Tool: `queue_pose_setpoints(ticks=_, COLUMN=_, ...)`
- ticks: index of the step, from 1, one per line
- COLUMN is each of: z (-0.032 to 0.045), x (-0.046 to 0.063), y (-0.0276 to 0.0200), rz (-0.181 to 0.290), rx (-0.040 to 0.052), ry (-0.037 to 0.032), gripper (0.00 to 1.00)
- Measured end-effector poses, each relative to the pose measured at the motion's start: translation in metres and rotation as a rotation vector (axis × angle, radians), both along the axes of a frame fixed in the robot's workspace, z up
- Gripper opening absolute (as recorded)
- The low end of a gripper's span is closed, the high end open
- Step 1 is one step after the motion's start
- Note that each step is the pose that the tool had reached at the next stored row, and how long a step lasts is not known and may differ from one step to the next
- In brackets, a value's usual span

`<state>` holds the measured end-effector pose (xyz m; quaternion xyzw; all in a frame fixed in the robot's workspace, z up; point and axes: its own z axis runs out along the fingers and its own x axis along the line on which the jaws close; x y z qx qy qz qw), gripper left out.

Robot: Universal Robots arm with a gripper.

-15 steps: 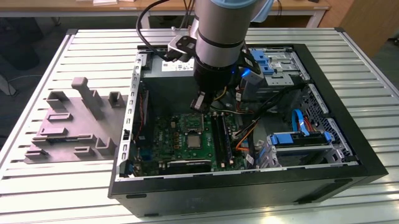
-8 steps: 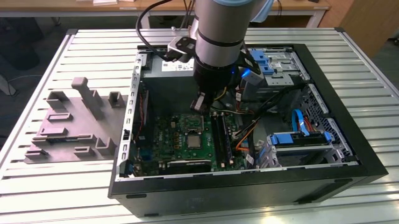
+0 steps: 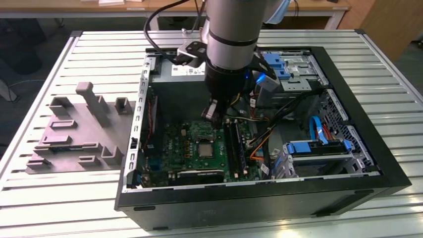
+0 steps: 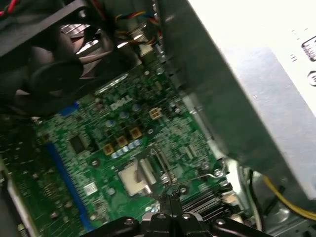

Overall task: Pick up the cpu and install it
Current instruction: 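Close the cpu cover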

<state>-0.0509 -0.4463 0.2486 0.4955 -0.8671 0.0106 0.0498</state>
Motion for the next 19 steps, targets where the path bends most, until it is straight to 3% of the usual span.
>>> queue_pose_setpoints(ticks=1, z=-0.0001, x=0.000, y=-0.0003, rz=0.000, rx=-0.0044, ry=-0.0001, gripper=0.11)
queue_pose_setpoints(ticks=4, z=-0.0010, x=-0.002, y=-0.0056, rz=0.003, rx=-0.0039, ry=-0.0001, gripper=0.11)
queue_pose_setpoints(ticks=8, z=-0.0020, x=-0.004, y=-0.0124, rz=0.004, rx=0.0085, ry=-0.0003, gripper=0.11)
queue_pose_setpoints(ticks=10, z=-0.0021, x=-0.004, y=-0.0129, rz=0.004, rx=0.0153, ry=-0.0003, gripper=0.11)
queue_pose_setpoints(ticks=11, z=-0.0022, x=-0.004, y=-0.0130, rz=0.004, rx=0.0235, ry=-0.0004, gripper=0.11)
queue_pose_setpoints(ticks=15, z=-0.0022, x=-0.005, y=-0.0141, rz=0.004, rx=0.0917, ry=-0.0006, gripper=0.11)
queue_pose_setpoints(ticks=16, z=-0.0022, x=-0.005, y=-0.0145, rz=0.004, rx=0.0996, ry=-0.0006, gripper=0.11)
queue_pose_setpoints(ticks=19, z=-0.0022, x=-0.006, y=-0.0157, rz=0.004, rx=0.1068, ry=-0.0011, gripper=0.11)
